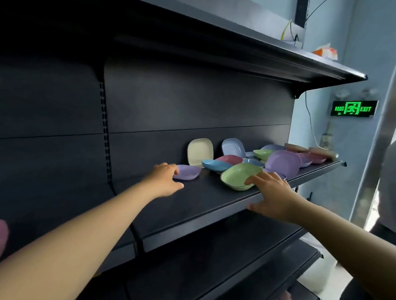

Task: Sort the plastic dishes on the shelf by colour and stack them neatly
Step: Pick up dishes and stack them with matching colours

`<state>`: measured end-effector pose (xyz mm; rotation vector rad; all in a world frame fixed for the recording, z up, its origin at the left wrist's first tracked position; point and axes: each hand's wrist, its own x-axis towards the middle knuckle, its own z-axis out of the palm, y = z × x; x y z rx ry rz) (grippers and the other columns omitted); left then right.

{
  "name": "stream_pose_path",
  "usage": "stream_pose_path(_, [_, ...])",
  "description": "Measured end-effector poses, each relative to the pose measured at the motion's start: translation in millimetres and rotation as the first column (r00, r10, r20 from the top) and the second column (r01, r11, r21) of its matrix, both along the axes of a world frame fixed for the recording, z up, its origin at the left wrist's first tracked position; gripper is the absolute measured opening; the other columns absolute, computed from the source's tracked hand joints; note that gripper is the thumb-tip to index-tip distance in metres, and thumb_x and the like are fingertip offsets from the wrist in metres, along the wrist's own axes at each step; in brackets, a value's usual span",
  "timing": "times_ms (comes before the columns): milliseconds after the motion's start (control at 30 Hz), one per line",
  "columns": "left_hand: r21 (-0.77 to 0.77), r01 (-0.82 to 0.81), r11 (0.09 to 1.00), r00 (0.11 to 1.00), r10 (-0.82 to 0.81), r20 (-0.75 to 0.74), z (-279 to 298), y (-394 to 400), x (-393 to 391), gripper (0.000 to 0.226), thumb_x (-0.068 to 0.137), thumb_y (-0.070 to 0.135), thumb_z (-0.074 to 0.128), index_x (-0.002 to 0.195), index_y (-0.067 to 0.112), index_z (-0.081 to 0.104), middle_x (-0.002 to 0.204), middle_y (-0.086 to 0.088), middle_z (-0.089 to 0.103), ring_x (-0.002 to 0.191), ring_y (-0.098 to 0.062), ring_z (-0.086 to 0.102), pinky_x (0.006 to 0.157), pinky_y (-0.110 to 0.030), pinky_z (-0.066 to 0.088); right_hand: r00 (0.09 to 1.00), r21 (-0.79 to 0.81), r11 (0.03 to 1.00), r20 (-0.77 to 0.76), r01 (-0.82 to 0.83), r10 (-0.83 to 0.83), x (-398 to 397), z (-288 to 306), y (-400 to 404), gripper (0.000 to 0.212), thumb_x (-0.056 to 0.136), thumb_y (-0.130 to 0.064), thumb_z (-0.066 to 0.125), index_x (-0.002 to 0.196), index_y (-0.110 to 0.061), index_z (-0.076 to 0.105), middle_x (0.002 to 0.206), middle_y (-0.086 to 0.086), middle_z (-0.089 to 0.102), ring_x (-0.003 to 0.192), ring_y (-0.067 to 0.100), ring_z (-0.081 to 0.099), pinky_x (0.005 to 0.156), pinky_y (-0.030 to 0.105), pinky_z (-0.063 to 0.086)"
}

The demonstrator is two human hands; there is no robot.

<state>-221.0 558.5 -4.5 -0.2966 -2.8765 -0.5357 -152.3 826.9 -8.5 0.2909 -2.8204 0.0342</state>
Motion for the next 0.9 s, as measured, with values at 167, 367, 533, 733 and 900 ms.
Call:
stream_pose_path(167, [0.118,-0.013,0.993,0.998,0.007,0.056,-18,36,-73,0.023,0.087,0.032,0.062,0.104,0.021,0.051,0.106,0.002,0.047,0.091,-0.015,0.048,0.078,-0.025,0.039,0.999,-0.017,0.999,0.031,0.044,-0.043,-61,-8,48,0.063,0.082,-0.043,0.066,0.137,-0.028,0.039,0.145,-0.001,0.034,0.134,0.023,0.027,0.109,0.041,0.028])
stream_pose_path(367, [0.188,-0.068,0.98,0.994,0.052,0.092,-35,53,-149,0.044,0.084,0.036,0.065,0.123,0.018,0.054,0.124,-0.003,0.053,0.108,-0.02,0.055,0.088,-0.029,0.046,0.999,-0.085,0.995,0.027,0.046,-0.044,-146,1,88,0.055,0.083,-0.037,0.066,0.133,-0.022,0.046,0.135,0.003,0.048,0.123,0.023,0.04,0.097,0.033,0.036])
stream_pose_path(533, [0.293,-0.323,0.9,0.947,0.304,0.107,-50,33,-194,0.061,0.086,0.034,0.062,0.139,0.012,0.039,0.141,-0.011,0.041,0.122,-0.027,0.048,0.093,-0.034,0.043,0.998,-0.192,0.98,-0.013,0.06,-0.064,-221,-6,105,0.049,0.076,-0.037,0.069,0.121,-0.018,0.059,0.117,0.002,0.064,0.098,0.022,0.057,0.077,0.027,0.043])
stream_pose_path(733, [0.474,-0.53,0.703,0.848,0.424,0.319,-78,29,-227,0.091,0.087,0.047,0.059,0.151,0.008,0.009,0.158,-0.009,0.014,0.143,-0.027,0.024,0.11,-0.037,0.028,0.975,-0.234,0.968,0.217,0.089,-0.037,-292,-17,112,0.058,0.073,-0.044,0.075,0.116,-0.01,0.056,0.116,0.004,0.059,0.1,0.02,0.055,0.08,0.029,0.044])
stream_pose_path(900, [0.586,-0.601,0.543,0.794,0.485,0.366,-91,36,-258,0.076,0.079,0.04,0.071,0.141,0.008,0.039,0.145,-0.01,0.042,0.13,-0.029,0.043,0.105,-0.037,0.038,0.917,-0.17,0.984,0.397,0.044,0.027,-328,-30,112,0.043,0.066,-0.049,0.077,0.069,-0.013,0.053,0.072,0.002,0.057,0.059,0.012,0.049,0.05,0.021,0.036])
